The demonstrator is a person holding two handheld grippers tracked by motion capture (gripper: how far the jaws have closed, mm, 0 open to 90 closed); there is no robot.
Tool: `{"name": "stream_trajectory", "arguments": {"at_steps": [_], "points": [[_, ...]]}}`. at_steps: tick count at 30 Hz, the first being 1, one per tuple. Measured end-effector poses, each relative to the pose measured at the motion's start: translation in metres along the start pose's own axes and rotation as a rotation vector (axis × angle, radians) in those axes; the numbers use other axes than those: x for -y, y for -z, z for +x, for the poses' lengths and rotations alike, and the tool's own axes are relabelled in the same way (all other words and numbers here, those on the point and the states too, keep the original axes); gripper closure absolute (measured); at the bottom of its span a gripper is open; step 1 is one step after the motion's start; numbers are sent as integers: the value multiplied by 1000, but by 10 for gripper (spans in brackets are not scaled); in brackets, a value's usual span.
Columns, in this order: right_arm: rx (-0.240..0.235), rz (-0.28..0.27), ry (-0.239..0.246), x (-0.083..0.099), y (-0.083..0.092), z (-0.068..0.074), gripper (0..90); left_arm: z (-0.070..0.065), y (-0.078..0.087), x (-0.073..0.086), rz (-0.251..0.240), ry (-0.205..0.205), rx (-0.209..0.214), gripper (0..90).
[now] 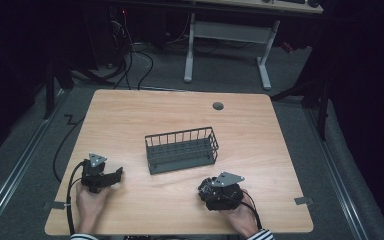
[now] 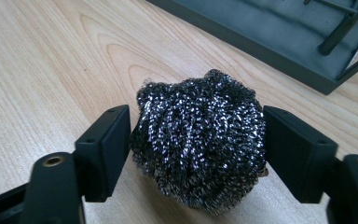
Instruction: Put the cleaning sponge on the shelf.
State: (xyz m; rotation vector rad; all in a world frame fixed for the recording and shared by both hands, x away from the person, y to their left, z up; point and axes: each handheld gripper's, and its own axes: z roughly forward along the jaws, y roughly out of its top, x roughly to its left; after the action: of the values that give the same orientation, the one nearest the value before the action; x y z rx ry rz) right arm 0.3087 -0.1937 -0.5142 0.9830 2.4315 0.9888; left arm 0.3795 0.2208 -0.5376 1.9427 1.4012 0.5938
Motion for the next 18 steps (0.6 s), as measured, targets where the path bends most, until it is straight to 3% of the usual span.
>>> {"name": "stream_trajectory", "arguments": {"at_steps": [8, 18], "points": [[-12, -5, 8, 0, 1, -1, 361, 0, 0, 0, 0, 0, 0, 211], [-27, -15, 8, -1, 6, -1, 388, 0, 0, 0, 0, 0, 0, 211]]}}
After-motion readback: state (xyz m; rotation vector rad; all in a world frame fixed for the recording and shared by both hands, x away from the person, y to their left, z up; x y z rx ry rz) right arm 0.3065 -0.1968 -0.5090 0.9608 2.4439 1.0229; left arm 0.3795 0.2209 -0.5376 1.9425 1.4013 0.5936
